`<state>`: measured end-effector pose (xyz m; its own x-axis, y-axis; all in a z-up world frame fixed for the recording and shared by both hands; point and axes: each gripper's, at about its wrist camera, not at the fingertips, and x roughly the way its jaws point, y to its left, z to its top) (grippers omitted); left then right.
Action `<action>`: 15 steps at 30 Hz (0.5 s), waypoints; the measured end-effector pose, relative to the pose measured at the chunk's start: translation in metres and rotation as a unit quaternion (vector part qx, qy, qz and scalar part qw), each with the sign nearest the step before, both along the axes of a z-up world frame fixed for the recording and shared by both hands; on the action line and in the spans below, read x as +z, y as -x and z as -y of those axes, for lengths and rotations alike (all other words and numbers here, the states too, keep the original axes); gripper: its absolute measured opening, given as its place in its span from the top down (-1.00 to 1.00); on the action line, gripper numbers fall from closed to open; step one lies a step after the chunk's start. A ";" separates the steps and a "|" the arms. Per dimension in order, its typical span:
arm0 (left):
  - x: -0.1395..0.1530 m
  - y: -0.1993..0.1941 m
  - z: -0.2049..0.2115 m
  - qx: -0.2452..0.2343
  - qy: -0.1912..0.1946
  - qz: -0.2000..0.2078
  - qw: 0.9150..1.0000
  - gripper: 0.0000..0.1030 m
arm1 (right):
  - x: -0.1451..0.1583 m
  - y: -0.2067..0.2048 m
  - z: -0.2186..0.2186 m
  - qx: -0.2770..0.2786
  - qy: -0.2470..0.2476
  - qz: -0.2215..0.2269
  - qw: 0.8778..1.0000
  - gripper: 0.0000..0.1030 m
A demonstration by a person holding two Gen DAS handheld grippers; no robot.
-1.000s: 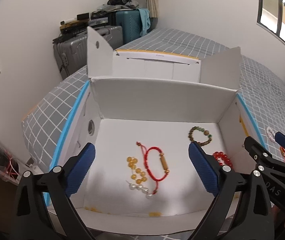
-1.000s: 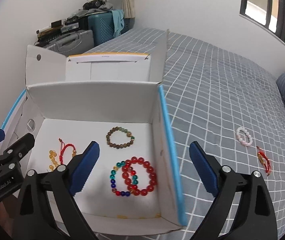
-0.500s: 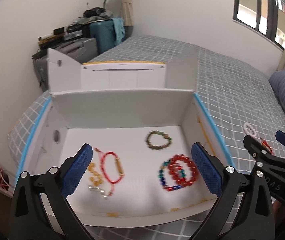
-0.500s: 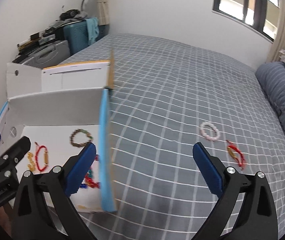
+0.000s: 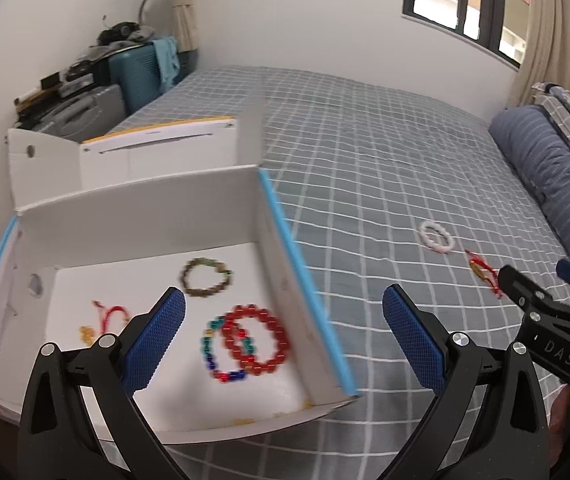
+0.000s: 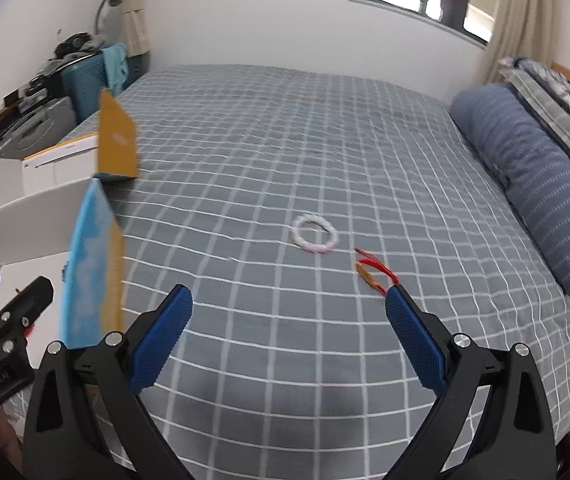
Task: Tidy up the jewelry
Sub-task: 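Move both tools back over the pink-white and red cord bracelets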
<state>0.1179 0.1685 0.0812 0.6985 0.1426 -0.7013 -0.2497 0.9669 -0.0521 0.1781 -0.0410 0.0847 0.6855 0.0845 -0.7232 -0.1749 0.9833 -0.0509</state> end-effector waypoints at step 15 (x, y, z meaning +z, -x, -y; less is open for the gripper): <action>-0.032 -0.125 0.094 -0.053 0.007 -0.044 0.998 -0.89 | -0.063 -0.074 0.091 -0.025 -0.020 -0.065 0.997 -0.81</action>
